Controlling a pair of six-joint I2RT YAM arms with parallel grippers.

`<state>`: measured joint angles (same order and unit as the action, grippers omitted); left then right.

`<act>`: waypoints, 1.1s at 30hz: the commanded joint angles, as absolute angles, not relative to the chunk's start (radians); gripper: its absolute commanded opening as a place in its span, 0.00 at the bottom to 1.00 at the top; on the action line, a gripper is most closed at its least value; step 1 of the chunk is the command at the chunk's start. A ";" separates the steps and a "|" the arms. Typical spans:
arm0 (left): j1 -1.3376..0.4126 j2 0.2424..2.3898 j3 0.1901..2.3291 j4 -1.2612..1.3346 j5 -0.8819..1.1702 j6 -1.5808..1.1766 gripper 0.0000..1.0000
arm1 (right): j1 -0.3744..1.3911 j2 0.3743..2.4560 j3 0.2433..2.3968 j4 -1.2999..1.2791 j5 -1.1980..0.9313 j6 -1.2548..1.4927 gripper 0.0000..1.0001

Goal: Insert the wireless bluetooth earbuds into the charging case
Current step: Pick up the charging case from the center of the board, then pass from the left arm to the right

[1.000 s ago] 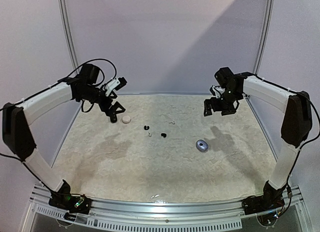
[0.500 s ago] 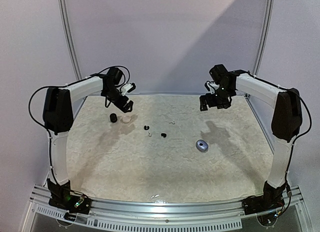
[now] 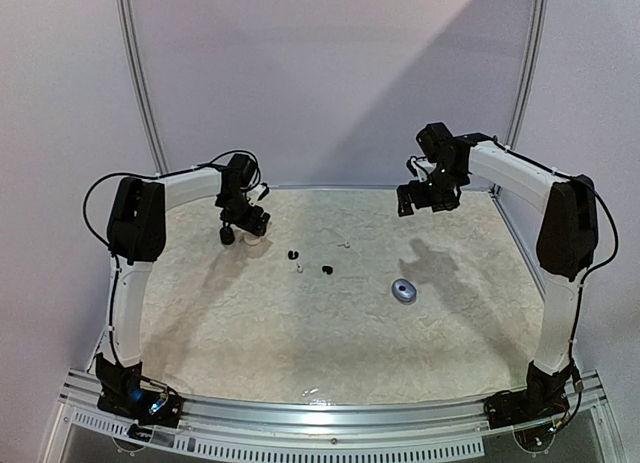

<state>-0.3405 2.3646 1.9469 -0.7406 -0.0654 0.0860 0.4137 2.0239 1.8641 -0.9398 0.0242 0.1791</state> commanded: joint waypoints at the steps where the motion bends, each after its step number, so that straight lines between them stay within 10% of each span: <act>1: -0.357 2.369 1.904 -0.722 -0.071 0.014 0.82 | 0.410 2.036 1.855 -0.963 0.028 0.194 0.99; 16: -0.367 2.370 1.871 -0.758 -0.049 0.004 0.60 | 0.420 2.010 1.800 -0.937 0.038 0.240 0.99; 24: -0.367 2.304 1.840 -0.737 -0.008 0.044 0.21 | 0.438 1.940 1.751 -0.905 0.034 0.292 0.99; 33: -0.431 1.924 1.673 -0.761 0.138 0.494 0.18 | 0.470 1.793 1.722 -0.738 -0.077 0.325 0.94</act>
<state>-0.3691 2.1643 1.7580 -0.7456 0.0463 0.1955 0.4408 1.8874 1.7428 -0.8555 -0.0139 0.2878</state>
